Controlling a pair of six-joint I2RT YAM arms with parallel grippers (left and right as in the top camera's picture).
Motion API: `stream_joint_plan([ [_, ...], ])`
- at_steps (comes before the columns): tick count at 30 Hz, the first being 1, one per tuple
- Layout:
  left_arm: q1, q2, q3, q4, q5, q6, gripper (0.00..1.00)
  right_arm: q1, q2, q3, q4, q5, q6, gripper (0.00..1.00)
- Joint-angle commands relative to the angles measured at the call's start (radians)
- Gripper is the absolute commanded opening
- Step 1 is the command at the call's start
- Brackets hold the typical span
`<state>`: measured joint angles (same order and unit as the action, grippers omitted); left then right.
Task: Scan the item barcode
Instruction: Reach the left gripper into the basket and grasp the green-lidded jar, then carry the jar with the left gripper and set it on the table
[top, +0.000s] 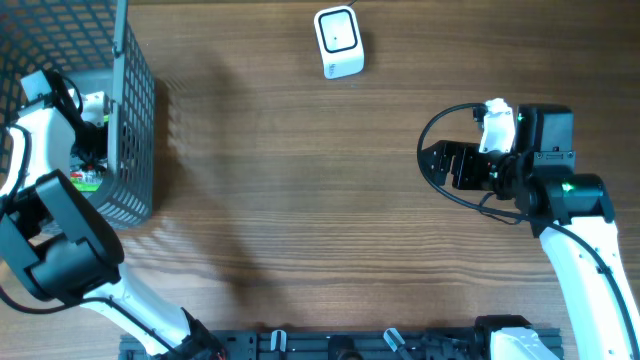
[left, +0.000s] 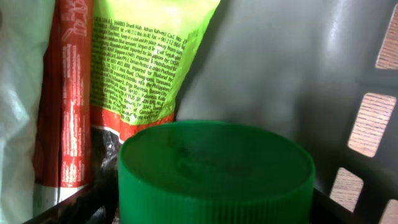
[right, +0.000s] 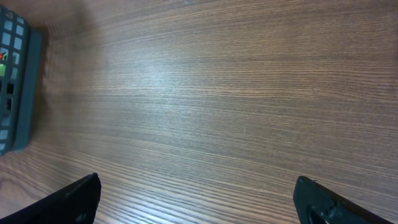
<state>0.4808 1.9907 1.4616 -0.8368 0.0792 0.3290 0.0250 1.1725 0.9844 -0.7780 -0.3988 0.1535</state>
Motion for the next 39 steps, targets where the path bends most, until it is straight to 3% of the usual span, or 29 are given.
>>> stream_joint_plan([
  [1,0.010,-0.016,-0.051,0.038,-0.018,0.000,0.61,-0.001,0.000,0.015,0.005,0.014,0.006,1.00],
  [6,0.009,-0.097,0.094,0.013,-0.016,-0.080,0.55,-0.001,0.000,0.015,0.006,0.014,0.006,0.99],
  [11,0.018,-0.338,0.307,0.003,-0.011,-0.214,0.55,-0.001,0.000,0.015,0.019,0.015,0.006,1.00],
  [14,0.018,-0.488,0.357,0.003,0.155,-0.303,0.55,-0.005,0.000,0.015,0.060,0.014,0.007,1.00],
  [17,-0.003,-0.599,0.357,-0.052,0.431,-0.430,0.51,-0.041,0.000,0.016,0.074,0.013,0.003,1.00],
  [20,-0.144,-0.619,0.356,-0.151,0.486,-0.468,0.48,-0.091,0.000,0.016,0.074,-0.003,-0.002,1.00],
  [24,-0.422,-0.558,0.319,-0.202,0.477,-0.469,0.47,-0.158,0.000,0.016,0.065,-0.042,-0.043,1.00],
  [28,-0.681,-0.385,0.199,-0.187,0.446,-0.509,0.47,-0.182,0.000,0.016,0.043,-0.044,-0.049,1.00],
  [32,-0.915,-0.114,0.127,0.004,0.446,-0.598,0.47,-0.182,0.000,0.016,0.044,-0.044,-0.049,1.00],
  [36,-1.075,0.135,0.127,0.277,0.426,-0.702,0.47,-0.182,0.014,0.016,0.044,-0.044,-0.049,1.00],
  [39,-1.142,0.229,0.127,0.385,0.340,-0.731,0.48,-0.182,0.043,0.016,0.043,-0.045,-0.048,1.00],
])
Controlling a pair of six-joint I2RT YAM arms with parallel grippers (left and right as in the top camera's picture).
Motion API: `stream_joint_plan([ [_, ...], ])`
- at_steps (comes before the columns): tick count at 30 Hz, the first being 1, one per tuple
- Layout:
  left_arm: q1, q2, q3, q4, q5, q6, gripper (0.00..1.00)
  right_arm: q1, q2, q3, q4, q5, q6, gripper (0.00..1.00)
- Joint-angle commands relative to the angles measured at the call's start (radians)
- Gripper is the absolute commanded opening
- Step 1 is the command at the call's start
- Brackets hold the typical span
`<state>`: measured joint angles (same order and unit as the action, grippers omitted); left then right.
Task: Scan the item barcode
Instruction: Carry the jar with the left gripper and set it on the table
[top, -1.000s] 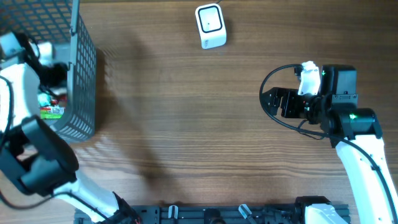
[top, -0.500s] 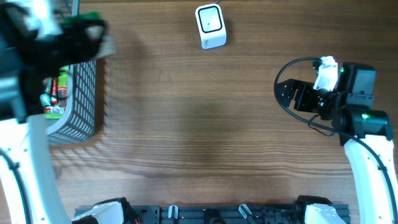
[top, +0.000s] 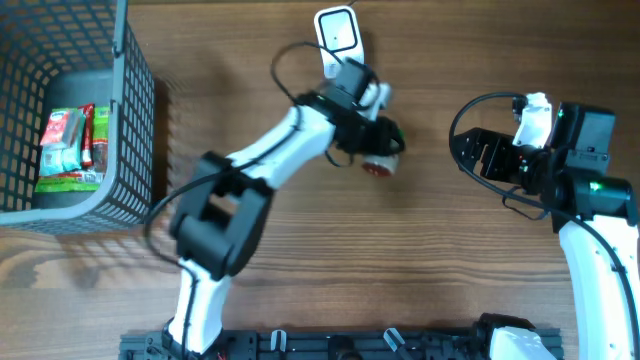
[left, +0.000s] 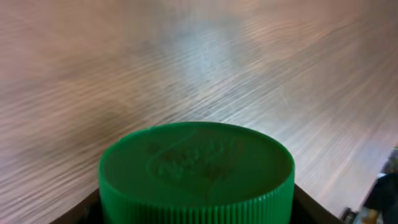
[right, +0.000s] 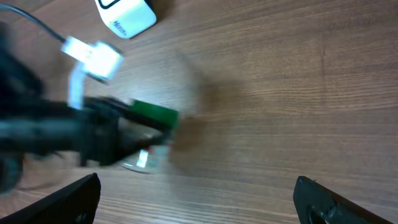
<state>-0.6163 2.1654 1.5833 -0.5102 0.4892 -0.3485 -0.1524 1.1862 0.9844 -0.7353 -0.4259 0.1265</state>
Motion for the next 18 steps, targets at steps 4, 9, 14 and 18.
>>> stream_joint_plan([
  [4,-0.109,0.074,0.005,0.082,-0.237,-0.053,0.68,-0.004,0.067,0.016,-0.008,-0.024,-0.019,1.00],
  [9,-0.096,0.042,0.021,0.081,-0.237,-0.052,1.00,-0.004,0.067,0.016,-0.005,-0.025,-0.019,1.00],
  [14,-0.053,-0.120,0.028,0.080,-0.237,-0.052,1.00,-0.004,0.067,0.016,0.035,-0.074,0.084,1.00],
  [18,0.066,-0.274,0.028,-0.013,-0.237,-0.048,1.00,-0.004,0.067,0.016,0.008,-0.072,0.061,1.00],
])
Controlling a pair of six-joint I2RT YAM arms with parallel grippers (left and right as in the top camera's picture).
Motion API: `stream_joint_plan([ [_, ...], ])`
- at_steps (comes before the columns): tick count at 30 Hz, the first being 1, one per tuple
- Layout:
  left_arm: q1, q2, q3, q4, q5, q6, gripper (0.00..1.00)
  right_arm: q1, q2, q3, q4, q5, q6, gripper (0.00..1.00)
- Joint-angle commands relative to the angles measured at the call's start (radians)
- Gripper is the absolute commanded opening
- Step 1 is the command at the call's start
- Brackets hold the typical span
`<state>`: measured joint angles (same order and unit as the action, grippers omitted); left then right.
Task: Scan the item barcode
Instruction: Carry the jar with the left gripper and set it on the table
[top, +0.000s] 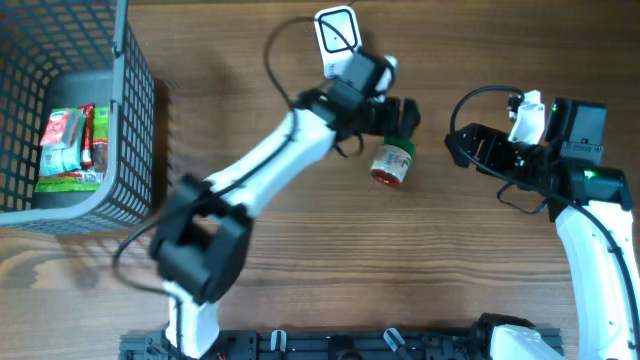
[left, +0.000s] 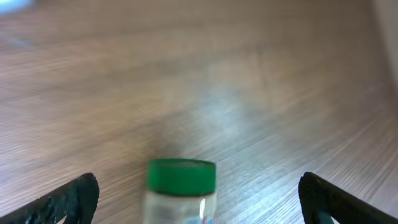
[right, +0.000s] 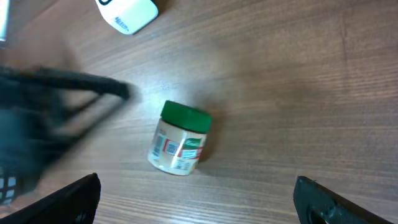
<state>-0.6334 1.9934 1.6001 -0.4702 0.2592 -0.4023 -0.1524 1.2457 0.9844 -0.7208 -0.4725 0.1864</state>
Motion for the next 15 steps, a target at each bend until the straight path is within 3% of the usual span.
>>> stream_joint_plan([
  [1,0.131,-0.143,0.012,-0.097,-0.006,0.006,1.00,-0.004,0.007,0.016,-0.006,-0.023,0.001,1.00],
  [3,0.240,-0.230,0.052,-0.243,-0.021,0.058,1.00,-0.004,0.007,0.016,0.005,-0.023,0.027,1.00],
  [6,0.441,-0.353,0.218,-0.557,-0.182,0.088,1.00,-0.004,0.007,0.016,0.005,-0.023,0.036,1.00],
  [10,0.623,-0.483,0.254,-0.863,-0.186,0.074,1.00,-0.004,0.007,0.016,0.006,-0.001,0.106,1.00],
  [11,0.636,-0.502,0.254,-0.898,-0.186,0.074,0.85,-0.004,0.007,0.016,0.006,0.012,0.110,1.00],
  [12,0.642,-0.521,0.254,-0.929,-0.186,0.074,0.37,-0.004,0.007,0.016,0.006,0.012,0.110,1.00],
  [13,0.642,-0.536,0.254,-0.955,-0.186,0.073,0.23,-0.004,0.007,0.016,0.006,0.012,0.110,1.00],
  [14,0.642,-0.544,0.254,-0.976,-0.187,0.073,0.20,-0.004,0.007,0.016,0.006,0.012,0.110,1.00],
  [15,0.642,-0.547,0.253,-1.036,-0.195,0.073,0.27,-0.004,0.007,0.016,0.006,0.012,0.110,1.00],
])
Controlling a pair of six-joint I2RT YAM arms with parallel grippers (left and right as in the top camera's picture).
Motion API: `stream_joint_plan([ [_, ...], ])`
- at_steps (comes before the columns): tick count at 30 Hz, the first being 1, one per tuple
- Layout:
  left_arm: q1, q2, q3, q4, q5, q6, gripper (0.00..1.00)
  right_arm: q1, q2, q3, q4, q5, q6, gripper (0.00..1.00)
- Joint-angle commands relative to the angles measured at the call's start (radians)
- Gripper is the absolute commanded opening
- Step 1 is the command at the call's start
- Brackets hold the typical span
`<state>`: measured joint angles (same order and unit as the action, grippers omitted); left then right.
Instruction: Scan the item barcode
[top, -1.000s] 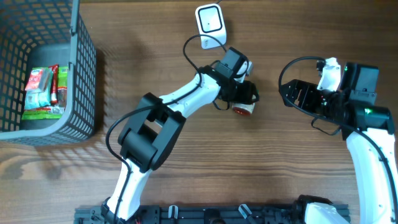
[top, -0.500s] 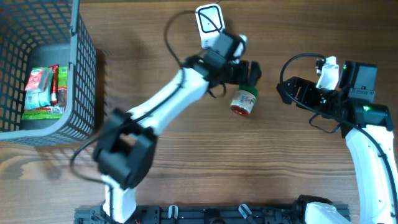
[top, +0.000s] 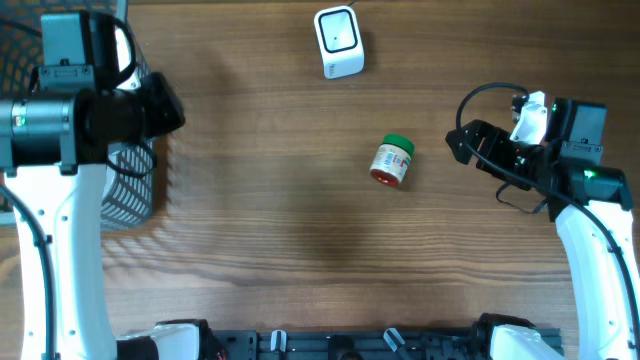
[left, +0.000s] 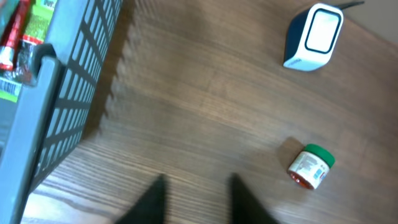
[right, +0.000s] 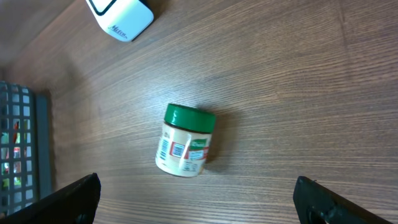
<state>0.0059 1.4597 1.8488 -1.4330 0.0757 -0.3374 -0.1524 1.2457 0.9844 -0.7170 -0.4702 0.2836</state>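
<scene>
A small jar (top: 392, 161) with a green lid and a white label lies on its side on the wood table, below and right of the white barcode scanner (top: 338, 42). Both also show in the left wrist view, jar (left: 311, 166) and scanner (left: 314, 36). In the right wrist view the jar (right: 185, 142) shows a barcode on its label, with the scanner (right: 121, 15) beyond it. My right gripper (right: 196, 186) stands open just right of the jar, empty. My left gripper (left: 196, 202) hangs by the basket, its blurred fingers a little apart with nothing between them.
A grey mesh basket (top: 140, 180) stands at the far left, partly under my left arm. Its wall (left: 68, 112) fills the left of the left wrist view, with red and green packets (left: 18, 37) inside it.
My left arm has gone from beside the jar near the scanner back to the basket at the left, and its fingers stand closer together. The jar lies where it was. The right arm has barely moved.
My left gripper was down in the basket, shut on the green-lidded jar. Then it held the jar over the table just below the scanner. Then it was open, with the jar lying on the table. Now the left arm is back by the basket.
</scene>
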Motion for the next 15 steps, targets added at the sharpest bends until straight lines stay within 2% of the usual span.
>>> stream_joint_plan([
  [1,0.003,-0.011,-0.006,-0.103,-0.022,0.008,0.28,-0.004,0.007,0.016,0.002,0.010,0.013,1.00],
  [4,0.003,-0.011,-0.061,-0.118,-0.072,0.008,0.28,-0.004,0.007,0.016,0.002,0.010,0.013,1.00],
  [7,0.003,-0.011,-0.116,-0.133,-0.222,-0.012,0.27,-0.004,0.007,0.016,0.002,0.010,0.013,1.00],
  [11,0.004,-0.011,-0.117,-0.145,-0.352,-0.039,0.25,-0.004,0.007,0.016,0.002,0.010,0.013,1.00],
  [15,0.025,-0.011,-0.117,-0.147,-0.414,-0.037,0.22,-0.004,0.007,0.016,0.002,0.010,0.013,1.00],
])
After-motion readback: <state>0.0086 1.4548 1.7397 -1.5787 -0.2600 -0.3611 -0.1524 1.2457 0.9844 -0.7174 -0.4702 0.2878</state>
